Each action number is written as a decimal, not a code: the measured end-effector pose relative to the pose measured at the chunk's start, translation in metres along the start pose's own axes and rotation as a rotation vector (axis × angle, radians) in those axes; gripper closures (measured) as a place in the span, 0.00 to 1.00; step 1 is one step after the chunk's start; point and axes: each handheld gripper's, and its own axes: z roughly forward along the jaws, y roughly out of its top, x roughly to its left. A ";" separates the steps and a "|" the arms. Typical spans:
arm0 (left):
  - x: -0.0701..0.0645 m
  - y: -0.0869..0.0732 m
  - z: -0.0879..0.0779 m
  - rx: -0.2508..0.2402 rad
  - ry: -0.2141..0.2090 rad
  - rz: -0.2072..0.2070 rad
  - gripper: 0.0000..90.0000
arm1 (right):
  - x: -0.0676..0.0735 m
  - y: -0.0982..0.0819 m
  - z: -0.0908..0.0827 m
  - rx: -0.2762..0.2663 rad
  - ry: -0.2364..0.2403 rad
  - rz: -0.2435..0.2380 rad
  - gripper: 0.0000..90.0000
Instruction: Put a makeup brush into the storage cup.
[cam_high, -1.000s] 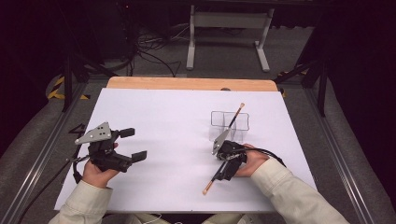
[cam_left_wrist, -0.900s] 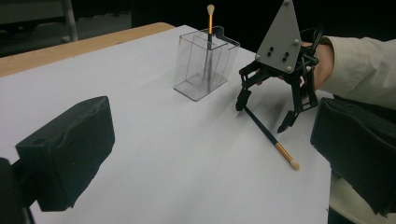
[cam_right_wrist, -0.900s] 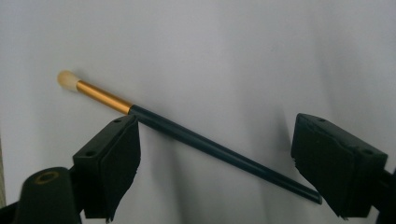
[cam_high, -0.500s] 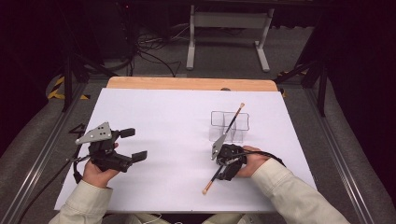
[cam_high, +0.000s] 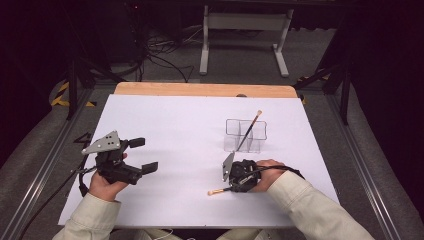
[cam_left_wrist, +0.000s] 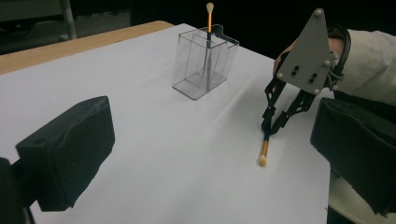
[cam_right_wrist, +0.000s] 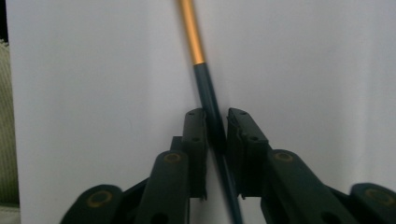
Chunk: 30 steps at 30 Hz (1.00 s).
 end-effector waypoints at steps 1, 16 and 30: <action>0.000 0.000 0.000 0.000 0.000 -0.001 0.01 | 0.001 0.002 0.000 0.011 -0.001 -0.012 0.92; 0.000 0.000 -0.001 -0.001 -0.001 -0.008 0.01 | 0.002 0.002 -0.005 0.030 -0.028 0.020 0.92; 0.000 0.000 -0.002 -0.015 0.009 -0.002 0.01 | -0.001 -0.007 -0.037 -0.130 -0.040 0.089 0.92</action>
